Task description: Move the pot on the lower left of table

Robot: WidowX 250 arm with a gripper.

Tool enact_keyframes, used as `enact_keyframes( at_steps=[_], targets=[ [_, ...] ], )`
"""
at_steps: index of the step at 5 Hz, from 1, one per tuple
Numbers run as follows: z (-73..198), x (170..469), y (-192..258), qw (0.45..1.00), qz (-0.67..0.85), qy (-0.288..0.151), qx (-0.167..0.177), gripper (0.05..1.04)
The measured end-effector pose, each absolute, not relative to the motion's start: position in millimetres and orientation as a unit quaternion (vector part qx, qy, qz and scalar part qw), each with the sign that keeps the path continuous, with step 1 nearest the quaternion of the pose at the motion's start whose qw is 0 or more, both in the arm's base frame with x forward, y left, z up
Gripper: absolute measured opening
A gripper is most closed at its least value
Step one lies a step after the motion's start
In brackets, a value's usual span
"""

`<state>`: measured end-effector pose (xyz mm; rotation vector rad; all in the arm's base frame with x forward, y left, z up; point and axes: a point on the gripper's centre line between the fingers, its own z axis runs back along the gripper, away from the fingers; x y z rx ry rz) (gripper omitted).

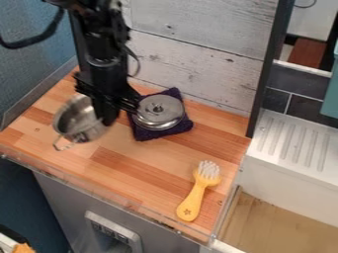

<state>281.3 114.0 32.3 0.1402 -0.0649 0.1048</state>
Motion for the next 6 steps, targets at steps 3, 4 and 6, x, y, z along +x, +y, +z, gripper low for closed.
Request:
enact_keyframes(
  at_steps=[3,4,6],
  targets=[
    [-1,296,178,0.972,0.191,0.011,0.136,0.064],
    [-15,298,186,0.968,0.207,0.014,0.142,0.064],
    [-27,299,190,0.961,0.227,0.043,0.150,0.089]
  ],
)
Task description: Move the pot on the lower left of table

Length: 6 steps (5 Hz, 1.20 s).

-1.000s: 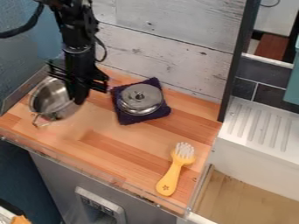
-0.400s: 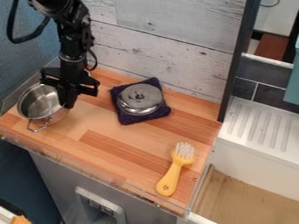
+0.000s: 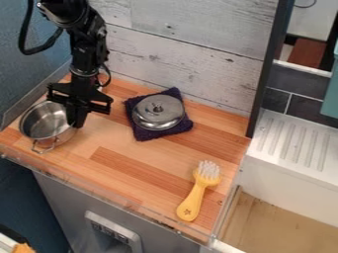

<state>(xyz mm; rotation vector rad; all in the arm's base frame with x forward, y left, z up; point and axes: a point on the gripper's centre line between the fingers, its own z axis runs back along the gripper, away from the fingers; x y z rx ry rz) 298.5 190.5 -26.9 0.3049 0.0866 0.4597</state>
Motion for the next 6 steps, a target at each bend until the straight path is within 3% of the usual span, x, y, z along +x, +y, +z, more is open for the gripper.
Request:
enact_keyframes(
  at_steps=[1,3,4,5,6],
  targets=[
    [-29,298,191,0.959,0.235,0.060,0.149,0.254],
    [-27,300,188,0.958,0.234,0.065,0.152,0.848],
    [-25,302,184,0.960,0.227,0.067,0.148,1.009],
    [-23,302,177,0.962,0.232,0.078,0.123,1.004],
    [0,308,177,0.962,0.239,0.054,0.122,1.000]
  ],
)
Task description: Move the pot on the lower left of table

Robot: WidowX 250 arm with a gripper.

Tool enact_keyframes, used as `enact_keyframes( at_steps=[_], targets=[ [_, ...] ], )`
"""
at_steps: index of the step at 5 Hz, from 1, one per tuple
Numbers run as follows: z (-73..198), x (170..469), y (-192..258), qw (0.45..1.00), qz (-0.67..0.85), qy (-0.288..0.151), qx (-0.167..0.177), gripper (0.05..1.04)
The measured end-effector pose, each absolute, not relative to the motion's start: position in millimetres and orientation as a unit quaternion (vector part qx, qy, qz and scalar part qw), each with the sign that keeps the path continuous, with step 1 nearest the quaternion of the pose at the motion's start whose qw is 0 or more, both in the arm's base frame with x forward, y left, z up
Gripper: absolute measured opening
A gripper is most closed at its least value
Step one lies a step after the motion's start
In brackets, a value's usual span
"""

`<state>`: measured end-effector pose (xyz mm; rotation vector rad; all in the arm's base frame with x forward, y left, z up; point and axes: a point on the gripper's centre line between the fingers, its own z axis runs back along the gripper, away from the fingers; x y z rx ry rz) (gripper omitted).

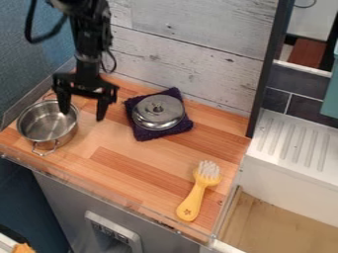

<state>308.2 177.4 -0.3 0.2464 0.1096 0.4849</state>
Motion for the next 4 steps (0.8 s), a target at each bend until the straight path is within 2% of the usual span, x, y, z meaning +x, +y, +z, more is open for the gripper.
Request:
enact_keyframes(
  at_steps=[2,4],
  targets=[
    [48,326,152,0.961,0.245,-0.029,0.126,1.000],
    [49,326,152,0.960,0.247,-0.032,0.127,1.000]
  ],
)
